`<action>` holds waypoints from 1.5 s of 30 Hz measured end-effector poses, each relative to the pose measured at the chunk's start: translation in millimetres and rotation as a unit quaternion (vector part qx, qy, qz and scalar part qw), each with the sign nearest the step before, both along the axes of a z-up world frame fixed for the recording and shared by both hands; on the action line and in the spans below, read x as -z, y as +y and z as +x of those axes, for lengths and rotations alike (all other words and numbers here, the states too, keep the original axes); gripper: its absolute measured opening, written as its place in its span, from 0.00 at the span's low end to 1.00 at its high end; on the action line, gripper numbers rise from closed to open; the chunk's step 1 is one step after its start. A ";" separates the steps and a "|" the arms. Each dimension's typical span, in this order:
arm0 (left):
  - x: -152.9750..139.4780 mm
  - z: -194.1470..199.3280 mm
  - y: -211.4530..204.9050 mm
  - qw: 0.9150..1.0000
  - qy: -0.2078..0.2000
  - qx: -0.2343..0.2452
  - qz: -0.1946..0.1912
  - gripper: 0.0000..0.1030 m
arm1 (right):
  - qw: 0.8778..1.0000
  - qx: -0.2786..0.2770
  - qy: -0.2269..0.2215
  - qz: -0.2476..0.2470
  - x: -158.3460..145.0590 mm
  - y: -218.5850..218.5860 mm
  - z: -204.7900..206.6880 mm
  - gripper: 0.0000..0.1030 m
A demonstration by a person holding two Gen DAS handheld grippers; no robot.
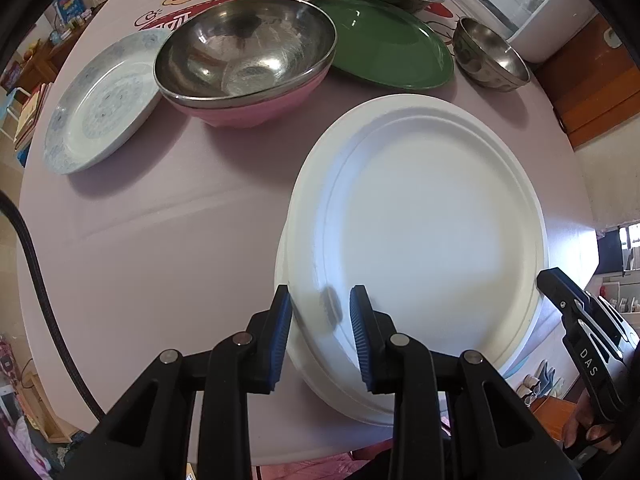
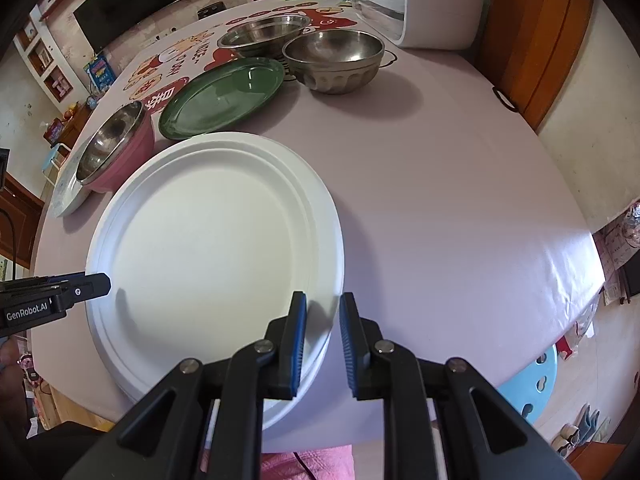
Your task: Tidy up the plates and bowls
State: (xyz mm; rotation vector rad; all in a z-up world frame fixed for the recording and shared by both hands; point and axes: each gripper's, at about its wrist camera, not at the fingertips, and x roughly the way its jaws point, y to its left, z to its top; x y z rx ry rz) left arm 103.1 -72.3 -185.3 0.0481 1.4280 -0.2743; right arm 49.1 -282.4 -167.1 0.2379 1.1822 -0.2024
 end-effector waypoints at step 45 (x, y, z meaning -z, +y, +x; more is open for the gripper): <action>-63.9 -50.6 46.9 0.993 -0.096 0.025 -0.057 0.47 | 0.993 0.047 -0.109 -0.010 -51.8 36.3 -49.3 0.47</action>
